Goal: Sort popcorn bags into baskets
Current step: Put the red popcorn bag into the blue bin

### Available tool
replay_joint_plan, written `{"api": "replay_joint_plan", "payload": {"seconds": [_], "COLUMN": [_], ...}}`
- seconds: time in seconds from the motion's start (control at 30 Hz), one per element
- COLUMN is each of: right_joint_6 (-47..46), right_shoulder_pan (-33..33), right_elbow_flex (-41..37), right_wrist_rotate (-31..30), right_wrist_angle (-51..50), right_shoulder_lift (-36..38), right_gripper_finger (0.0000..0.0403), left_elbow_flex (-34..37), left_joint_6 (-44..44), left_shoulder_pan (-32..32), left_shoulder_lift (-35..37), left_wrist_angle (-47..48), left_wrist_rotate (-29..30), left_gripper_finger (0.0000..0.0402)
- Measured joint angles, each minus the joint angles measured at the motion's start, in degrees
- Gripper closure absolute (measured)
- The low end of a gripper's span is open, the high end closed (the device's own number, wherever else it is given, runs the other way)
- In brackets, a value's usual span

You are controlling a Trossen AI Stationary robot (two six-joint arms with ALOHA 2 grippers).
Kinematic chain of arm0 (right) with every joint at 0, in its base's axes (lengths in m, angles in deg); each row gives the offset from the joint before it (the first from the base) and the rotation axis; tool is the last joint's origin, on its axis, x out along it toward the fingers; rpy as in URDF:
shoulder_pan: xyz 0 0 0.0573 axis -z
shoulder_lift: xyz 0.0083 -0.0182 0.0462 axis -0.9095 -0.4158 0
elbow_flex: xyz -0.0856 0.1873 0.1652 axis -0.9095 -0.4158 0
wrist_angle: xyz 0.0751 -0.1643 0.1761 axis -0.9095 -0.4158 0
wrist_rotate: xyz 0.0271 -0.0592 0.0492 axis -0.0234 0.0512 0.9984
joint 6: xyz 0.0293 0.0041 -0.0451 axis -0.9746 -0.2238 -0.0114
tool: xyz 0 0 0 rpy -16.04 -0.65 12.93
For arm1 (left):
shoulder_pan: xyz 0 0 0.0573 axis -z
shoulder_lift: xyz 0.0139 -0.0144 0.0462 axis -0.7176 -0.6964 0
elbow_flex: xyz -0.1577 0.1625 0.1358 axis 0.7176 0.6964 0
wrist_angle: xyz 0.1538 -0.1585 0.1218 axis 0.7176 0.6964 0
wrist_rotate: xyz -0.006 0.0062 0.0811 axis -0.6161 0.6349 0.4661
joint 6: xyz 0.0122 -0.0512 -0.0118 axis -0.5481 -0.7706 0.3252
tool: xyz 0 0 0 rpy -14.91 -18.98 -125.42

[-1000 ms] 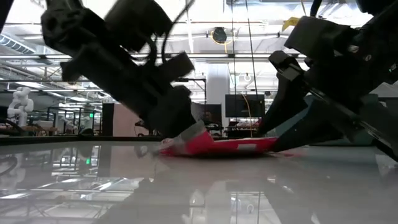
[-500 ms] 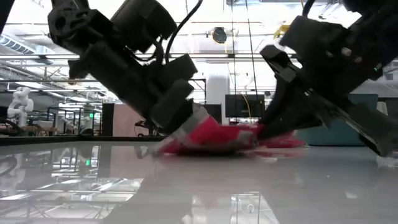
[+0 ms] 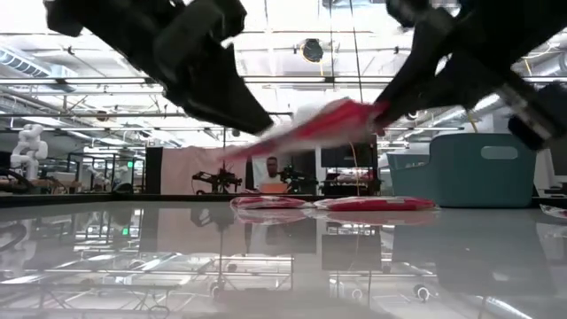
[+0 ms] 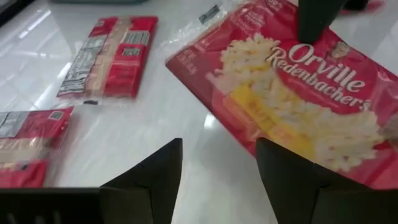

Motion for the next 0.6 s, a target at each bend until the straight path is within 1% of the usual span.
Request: {"api": "replay_joint_plan", "payload": {"seconds": [0.1, 0.2, 0.27, 0.33, 0.47, 0.53, 0.6], "right_joint_6": [7.82, 14.08, 17.7, 21.29, 27.47, 30.18, 32.85], "right_shoulder_pan": [-1.5, -2.51, -2.96, -3.32, -3.78, -3.83, -3.83], "right_elbow_flex": [0.0, 0.0, 0.0, 0.02, 0.02, 0.02, 0.02], "right_wrist_rotate": [0.04, 0.01, -0.27, -0.64, -1.4, -1.47, -1.55], "right_wrist_angle": [0.52, 2.61, 3.9, 6.08, 8.68, 9.74, 11.39], "right_shoulder_lift": [1.66, 2.6, 3.04, 3.02, 3.01, 3.01, 2.98], "right_gripper_finger": [0.04, 0.0399, 0.0398, 0.0398, 0.0398, 0.0398, 0.0397], "left_elbow_flex": [0.45, 1.3, 2.58, 4.64, 8.32, 9.59, 9.79], "left_joint_6": [-3.76, -7.87, -13.79, -16.31, -18.03, -19.24, -20.15], "left_shoulder_pan": [1.36, 2.56, 2.66, 2.2, 1.25, 1.06, 0.69], "left_shoulder_lift": [0.4, 0.89, 1.11, 1.85, 2.16, 2.01, 2.07], "left_wrist_angle": [-2.41, -6.87, -9.32, -13.95, -28.04, -31.58, -31.87], "left_wrist_rotate": [0.22, 0.42, -0.35, -4.59, -14.32, -18.48, -19.84], "left_gripper_finger": [0.0195, 0.0195, 0.0195, 0.0195, 0.0195, 0.0195, 0.0195]}}
